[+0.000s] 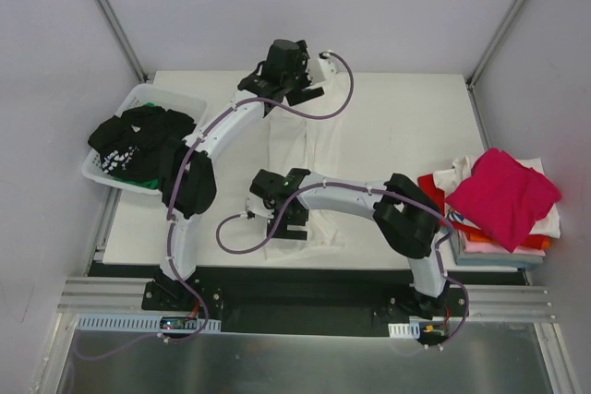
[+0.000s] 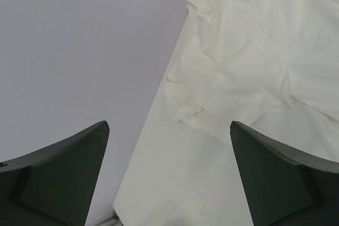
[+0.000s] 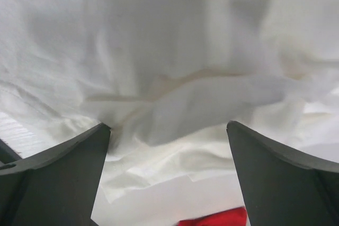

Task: Fold and stack the t-shirts
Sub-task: Rotate the tshirt 90 degrees

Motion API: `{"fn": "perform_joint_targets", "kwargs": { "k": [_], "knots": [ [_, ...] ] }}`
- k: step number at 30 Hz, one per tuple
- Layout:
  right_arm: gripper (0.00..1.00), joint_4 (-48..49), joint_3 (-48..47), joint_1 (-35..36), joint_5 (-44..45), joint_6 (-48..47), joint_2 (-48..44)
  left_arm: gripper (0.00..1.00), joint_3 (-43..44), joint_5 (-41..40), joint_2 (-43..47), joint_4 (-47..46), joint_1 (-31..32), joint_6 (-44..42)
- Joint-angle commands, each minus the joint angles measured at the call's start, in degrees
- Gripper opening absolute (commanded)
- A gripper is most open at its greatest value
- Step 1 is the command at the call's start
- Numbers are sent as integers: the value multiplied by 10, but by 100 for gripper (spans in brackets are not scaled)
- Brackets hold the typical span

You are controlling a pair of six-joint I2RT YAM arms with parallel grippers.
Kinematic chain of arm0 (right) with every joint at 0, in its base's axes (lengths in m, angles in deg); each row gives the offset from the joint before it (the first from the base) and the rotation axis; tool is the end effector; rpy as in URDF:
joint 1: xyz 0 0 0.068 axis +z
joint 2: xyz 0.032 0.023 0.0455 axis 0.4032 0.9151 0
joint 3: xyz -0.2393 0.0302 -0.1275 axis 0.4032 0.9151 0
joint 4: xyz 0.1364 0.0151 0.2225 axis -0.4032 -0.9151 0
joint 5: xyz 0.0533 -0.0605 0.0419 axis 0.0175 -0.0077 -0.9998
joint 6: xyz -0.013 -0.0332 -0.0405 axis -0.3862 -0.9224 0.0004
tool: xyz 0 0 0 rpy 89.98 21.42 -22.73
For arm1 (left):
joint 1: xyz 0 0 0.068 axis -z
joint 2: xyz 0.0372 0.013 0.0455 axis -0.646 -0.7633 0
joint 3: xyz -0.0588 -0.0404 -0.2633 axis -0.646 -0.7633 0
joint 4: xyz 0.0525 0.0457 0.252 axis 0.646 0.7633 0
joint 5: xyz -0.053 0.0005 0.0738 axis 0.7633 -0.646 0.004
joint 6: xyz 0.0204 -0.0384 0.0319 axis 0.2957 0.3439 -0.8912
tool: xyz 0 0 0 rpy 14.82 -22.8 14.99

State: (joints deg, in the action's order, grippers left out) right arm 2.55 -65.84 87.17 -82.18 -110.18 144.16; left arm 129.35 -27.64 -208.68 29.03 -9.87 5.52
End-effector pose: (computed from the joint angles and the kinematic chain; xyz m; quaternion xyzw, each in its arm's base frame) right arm 0.1844 0.3590 0.1755 -0.7858 0.6011 -0.0336 0.1415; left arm 0.4459 -0.2607 0.3377 0.5341 0.6085 0.1180 0.5749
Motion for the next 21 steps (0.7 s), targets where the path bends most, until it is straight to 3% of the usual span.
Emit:
{"fn": "perform_joint_targets", "kwargs": {
  "k": [1, 6, 21],
  "knots": [
    [96, 26, 0, 4, 96, -5, -77, 99, -120, -3, 109, -19, 1, 56],
    [96, 8, -11, 22, 113, -7, -115, 99, -234, -13, 177, -50, 0, 51],
    [96, -8, 52, 36, 107, -15, -194, 99, -356, -32, 234, -56, -32, 81]
  ]
}}
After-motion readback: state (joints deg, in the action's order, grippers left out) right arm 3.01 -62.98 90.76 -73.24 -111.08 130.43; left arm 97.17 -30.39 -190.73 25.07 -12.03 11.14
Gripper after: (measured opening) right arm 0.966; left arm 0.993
